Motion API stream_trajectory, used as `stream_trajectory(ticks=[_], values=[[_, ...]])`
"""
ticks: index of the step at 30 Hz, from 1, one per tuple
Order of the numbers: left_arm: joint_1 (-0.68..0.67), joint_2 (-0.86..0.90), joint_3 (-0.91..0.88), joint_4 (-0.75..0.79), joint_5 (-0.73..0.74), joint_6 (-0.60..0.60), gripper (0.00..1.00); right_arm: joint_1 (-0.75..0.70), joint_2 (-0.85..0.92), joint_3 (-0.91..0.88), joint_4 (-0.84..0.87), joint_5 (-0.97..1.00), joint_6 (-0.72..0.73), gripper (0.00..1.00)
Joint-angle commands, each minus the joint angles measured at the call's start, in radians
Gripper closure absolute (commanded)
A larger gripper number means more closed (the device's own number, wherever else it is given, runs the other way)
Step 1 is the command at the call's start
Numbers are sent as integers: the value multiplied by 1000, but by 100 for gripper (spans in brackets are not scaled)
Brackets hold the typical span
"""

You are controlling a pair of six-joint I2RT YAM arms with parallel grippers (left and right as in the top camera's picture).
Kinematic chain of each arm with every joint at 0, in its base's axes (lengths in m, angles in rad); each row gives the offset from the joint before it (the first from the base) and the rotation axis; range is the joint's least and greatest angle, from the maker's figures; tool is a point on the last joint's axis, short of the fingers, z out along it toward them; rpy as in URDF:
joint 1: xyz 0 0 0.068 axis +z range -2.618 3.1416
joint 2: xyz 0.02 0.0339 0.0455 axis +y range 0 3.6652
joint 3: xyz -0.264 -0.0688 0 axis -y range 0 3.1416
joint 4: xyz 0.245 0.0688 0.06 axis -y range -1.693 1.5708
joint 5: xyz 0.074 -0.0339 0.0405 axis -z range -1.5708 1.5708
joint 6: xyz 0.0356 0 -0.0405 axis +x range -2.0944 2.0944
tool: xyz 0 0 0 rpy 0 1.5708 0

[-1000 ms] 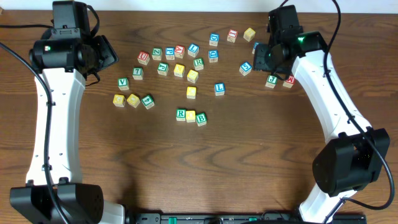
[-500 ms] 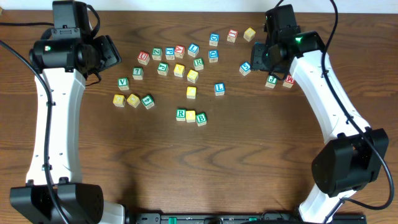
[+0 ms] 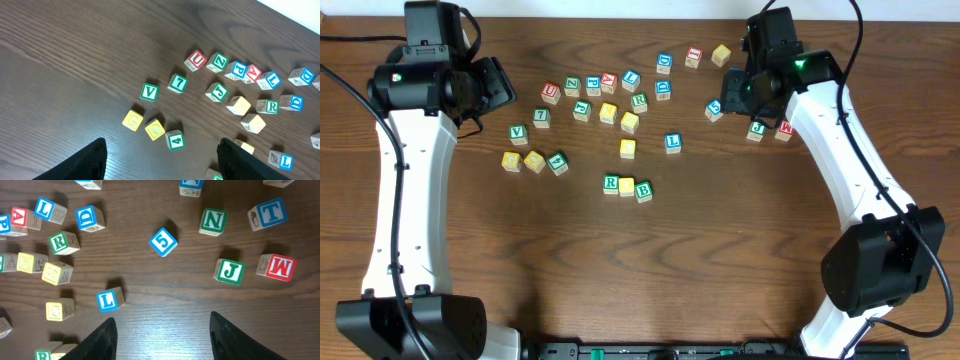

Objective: Spell out ROBOT
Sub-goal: 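Swing the left gripper toward the yellow O block near G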

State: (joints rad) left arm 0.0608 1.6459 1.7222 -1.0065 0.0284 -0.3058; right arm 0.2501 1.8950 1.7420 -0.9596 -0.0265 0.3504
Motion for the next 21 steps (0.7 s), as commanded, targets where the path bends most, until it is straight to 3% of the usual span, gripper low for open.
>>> stream_trajectory(ticks=[1, 6, 11, 15, 21], values=[[-2, 20, -16, -10, 10, -24, 31, 27, -28, 23, 3, -10, -15, 46], [-17, 77, -16, -43, 9, -136, 40, 39, -28, 23, 17, -10, -15, 46], [-37, 156, -17, -77, 4, -192, 40, 39, -28, 23, 10, -8, -16, 43], [-40, 197, -17, -136, -60, -301, 40, 39, -28, 23, 2, -2, -19, 41], [-65, 265, -17, -148, -59, -337, 40, 39, -28, 23, 2, -2, -24, 38]])
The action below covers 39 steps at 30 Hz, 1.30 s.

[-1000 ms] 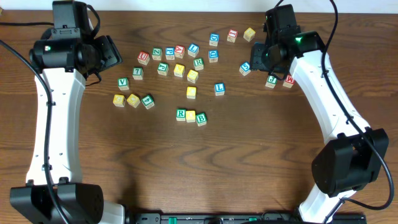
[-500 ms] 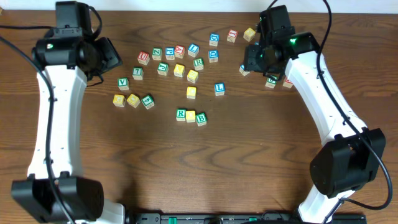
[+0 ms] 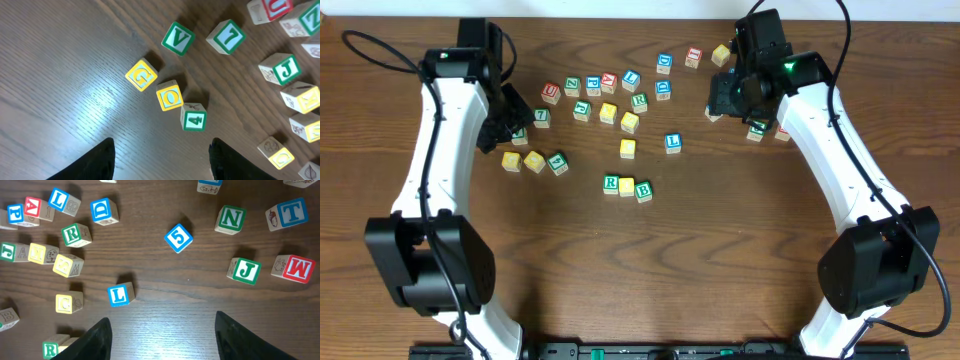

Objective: Spell out ROBOT
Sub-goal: 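Swing the left gripper toward the yellow O block near G, then lower the left gripper over the yellow O block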

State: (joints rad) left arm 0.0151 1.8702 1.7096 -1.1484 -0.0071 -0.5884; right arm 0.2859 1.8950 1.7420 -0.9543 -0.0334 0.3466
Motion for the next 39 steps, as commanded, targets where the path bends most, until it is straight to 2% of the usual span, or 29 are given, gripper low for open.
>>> stream_trajectory(ticks=[1, 14, 30, 39], values=[[-23, 52, -4, -6, -24, -62, 40, 3, -28, 23, -4, 5, -25, 37], [-28, 162, -9, -13, -23, -149, 40, 4, -28, 23, -27, 5, -64, 31], [-28, 163, -179, 187, 30, -154, 40, 4, -28, 23, -31, 5, -74, 29], [-28, 163, -194, 224, 30, -154, 40, 4, -28, 23, -38, 5, -74, 29]])
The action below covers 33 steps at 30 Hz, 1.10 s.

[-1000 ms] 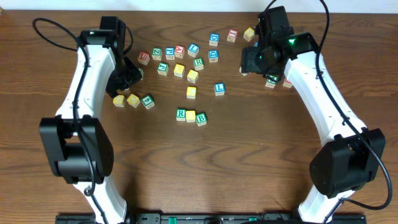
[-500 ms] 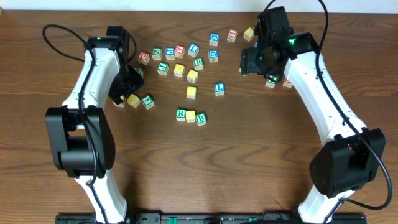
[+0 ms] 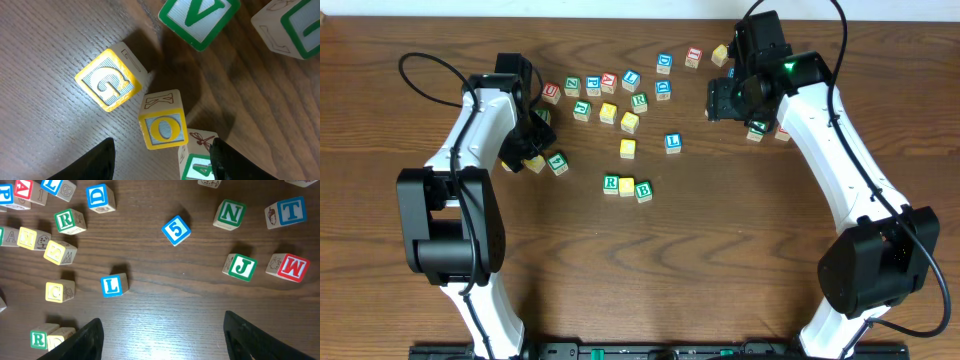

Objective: Spell out ROBOT
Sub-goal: 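Lower the left gripper over the yellow O block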

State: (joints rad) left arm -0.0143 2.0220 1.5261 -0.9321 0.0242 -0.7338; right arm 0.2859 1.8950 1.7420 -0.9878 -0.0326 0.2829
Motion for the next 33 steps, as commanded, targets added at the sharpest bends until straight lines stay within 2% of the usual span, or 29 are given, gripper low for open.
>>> stream_trajectory(ticks=[1, 24, 33], values=[[2, 11, -17, 12, -2, -9, 40, 4, -28, 23, -5, 4, -11, 29], [1, 11, -115, 105, -1, -27, 40, 4, -28, 23, -5, 4, -11, 28], [1, 11, -115, 133, -3, -27, 44, 4, -28, 23, -5, 4, -11, 28]])
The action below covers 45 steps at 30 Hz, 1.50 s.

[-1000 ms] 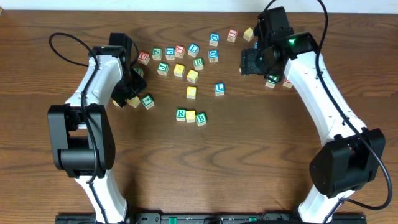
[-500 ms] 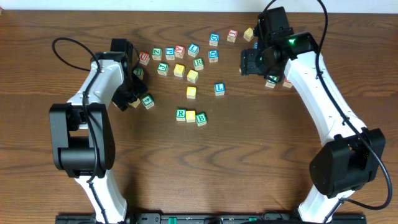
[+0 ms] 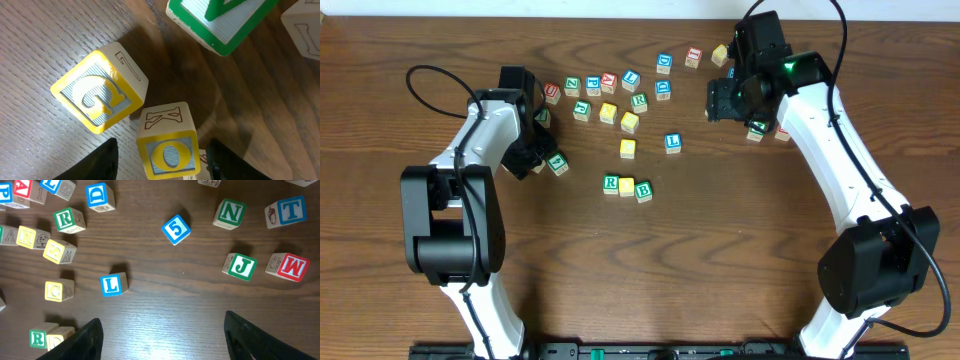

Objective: Spell out ROBOT
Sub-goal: 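Lower the left gripper over the yellow O block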

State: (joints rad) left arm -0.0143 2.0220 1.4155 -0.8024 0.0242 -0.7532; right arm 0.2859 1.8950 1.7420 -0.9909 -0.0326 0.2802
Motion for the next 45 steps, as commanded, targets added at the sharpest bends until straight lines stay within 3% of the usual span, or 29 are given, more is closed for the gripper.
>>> stream_trajectory(ticks=[1, 37, 45], values=[[1, 11, -5, 5, -3, -8, 45, 4, -28, 23, -2, 4, -8, 28], [2, 11, -53, 81, -13, -8, 49, 3, -28, 23, 6, 5, -9, 23], [2, 11, -50, 113, -13, -8, 59, 3, -28, 23, 6, 6, -9, 23]])
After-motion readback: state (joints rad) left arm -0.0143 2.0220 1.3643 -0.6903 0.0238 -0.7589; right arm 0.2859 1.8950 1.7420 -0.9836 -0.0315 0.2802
